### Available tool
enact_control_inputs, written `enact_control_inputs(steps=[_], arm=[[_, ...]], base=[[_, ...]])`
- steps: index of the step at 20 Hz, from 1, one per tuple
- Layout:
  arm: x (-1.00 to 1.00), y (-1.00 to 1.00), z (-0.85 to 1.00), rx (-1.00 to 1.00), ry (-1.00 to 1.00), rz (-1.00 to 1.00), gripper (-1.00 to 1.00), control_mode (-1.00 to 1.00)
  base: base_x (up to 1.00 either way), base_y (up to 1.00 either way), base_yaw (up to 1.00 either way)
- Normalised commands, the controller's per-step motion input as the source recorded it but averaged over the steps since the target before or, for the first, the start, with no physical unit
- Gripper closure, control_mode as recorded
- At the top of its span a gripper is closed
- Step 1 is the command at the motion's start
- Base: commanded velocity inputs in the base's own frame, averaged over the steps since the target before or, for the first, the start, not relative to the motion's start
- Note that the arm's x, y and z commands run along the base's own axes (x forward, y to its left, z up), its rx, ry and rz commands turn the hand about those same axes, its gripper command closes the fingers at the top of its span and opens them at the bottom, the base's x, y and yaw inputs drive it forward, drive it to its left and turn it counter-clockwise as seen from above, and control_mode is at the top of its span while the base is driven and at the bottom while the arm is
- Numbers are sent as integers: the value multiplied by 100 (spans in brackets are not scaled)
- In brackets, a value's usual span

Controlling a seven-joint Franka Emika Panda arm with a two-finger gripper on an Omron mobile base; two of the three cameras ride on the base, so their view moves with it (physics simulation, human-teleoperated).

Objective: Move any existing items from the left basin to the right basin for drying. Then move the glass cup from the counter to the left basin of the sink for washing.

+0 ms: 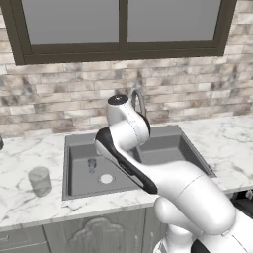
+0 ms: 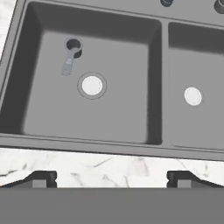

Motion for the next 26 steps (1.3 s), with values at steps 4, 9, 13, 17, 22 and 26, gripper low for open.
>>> enact_control_inputs(steps=[4,9,13,17,22,26], arm=[[14,24,-30,0,5,0,-100,-100],[27,18,-28,0,4,0,-100,-100],[37,12,-27,0,2,0,-100,-100],[28,8,-26,0,0,0,-100,-100],[15,2,-16,0,3,0,-100,-100],[27,14,-18,0,7,0,-100,-100]], base=[[0,0,0],[0,0,0],[0,0,0],[0,0,0],[0,0,0],[0,0,0]])
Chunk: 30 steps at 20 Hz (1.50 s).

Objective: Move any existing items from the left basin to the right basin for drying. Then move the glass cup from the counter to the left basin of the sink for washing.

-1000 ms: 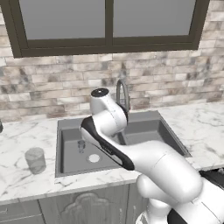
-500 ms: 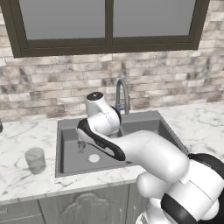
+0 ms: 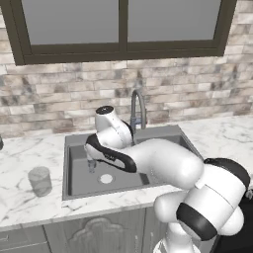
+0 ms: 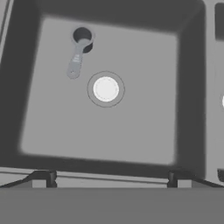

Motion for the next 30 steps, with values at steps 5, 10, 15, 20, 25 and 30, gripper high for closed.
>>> enact_control_inputs(steps=[5,10,15,20,25,30], arm=[[36,18,-22,0,10,0,-100,-100],[35,16,-22,0,7,0,-100,-100],[31,8,-19,0,2,-1,-100,-100],[33,12,-17,0,0,-2,-100,-100],[33,19,-28,0,0,-3,-100,-100],[20,9,-29,0,1,-1,-100,-100]], base=[[0,0,0],[0,0,0],[0,0,0],[0,0,0],[0,0,0],[0,0,0]])
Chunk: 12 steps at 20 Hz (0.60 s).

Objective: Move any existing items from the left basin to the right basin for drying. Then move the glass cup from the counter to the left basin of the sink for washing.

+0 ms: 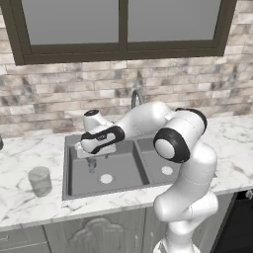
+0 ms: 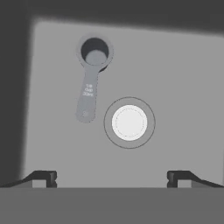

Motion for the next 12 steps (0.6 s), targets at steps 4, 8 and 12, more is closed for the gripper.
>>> enact_control_inputs(steps=[4,8,12], arm=[[11,0,-21,0,5,0,-100,-100],[24,11,-17,0,5,-4,-100,-100],[23,9,-21,0,4,-8,-100,-100]], base=[[0,0,0],[0,0,0],[0,0,0]])
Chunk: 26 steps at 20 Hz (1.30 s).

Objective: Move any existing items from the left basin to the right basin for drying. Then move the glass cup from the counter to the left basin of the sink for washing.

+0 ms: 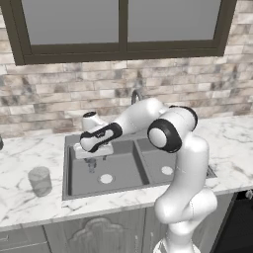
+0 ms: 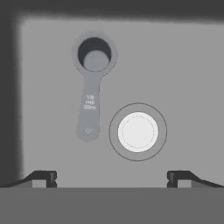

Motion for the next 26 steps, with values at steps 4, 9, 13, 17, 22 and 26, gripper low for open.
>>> enact_control_inputs(steps=[4,9,13,17,22,26], arm=[[25,14,-24,0,2,-8,-100,-100],[26,16,-22,0,1,-8,-100,-100],[30,14,-21,0,0,-6,-100,-100],[29,8,-21,0,0,-5,-100,-100],[17,4,-25,0,0,-3,-100,-100],[0,0,-27,0,0,0,-100,-100]], base=[[0,0,0],[0,0,0],[0,0,0],[0,0,0],[0,0,0],[0,0,0]])
